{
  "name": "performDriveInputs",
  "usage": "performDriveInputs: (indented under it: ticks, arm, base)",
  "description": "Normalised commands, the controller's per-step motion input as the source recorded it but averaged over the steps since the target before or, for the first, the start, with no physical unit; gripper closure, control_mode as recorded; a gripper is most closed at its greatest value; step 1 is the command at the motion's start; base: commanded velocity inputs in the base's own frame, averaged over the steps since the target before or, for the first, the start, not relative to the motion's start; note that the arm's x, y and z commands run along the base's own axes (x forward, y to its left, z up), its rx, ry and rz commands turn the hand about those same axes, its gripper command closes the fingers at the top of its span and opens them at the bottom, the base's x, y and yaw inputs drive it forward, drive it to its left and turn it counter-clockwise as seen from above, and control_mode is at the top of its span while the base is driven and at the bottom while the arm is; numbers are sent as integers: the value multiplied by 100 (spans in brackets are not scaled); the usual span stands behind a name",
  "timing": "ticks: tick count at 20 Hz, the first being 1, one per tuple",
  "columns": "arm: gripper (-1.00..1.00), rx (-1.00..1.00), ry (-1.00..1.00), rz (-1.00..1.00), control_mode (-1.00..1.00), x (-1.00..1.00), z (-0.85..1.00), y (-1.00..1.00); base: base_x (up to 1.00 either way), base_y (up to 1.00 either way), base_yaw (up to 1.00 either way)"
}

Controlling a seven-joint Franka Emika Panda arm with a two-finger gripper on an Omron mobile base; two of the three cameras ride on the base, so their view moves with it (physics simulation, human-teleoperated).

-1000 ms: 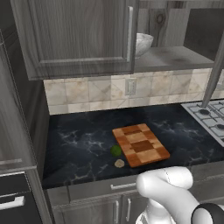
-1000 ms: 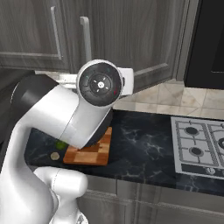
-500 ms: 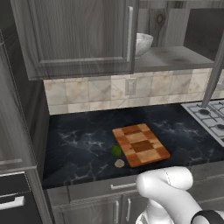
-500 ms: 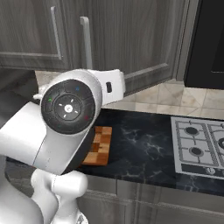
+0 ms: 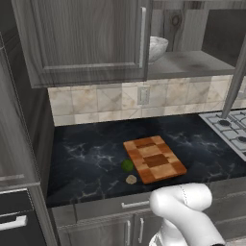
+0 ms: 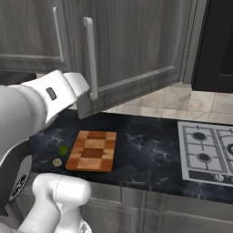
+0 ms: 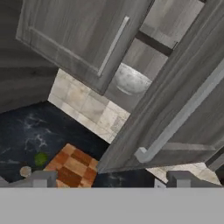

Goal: Open the cabinet. Place the bowl and condiment on the counter. Then place the lime and garlic on the cutting board.

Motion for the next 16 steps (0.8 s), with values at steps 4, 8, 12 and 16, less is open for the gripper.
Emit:
performDriveInputs:
  ticks: [4, 8, 12, 16]
  arm:
    - [-100, -42, 3, 2, -100, -52, -37, 35]
    - [-100, -41, 0, 2, -100, -43, -35, 36]
    - [-100, -39, -11, 1, -100, -26, -21, 48]
    - [-100, -36, -11, 0, -100, -2, -5, 55]
  base:
    - [0, 0, 0]
    - [0, 0, 0]
    - [0, 0, 0]
    - [0, 0, 0]
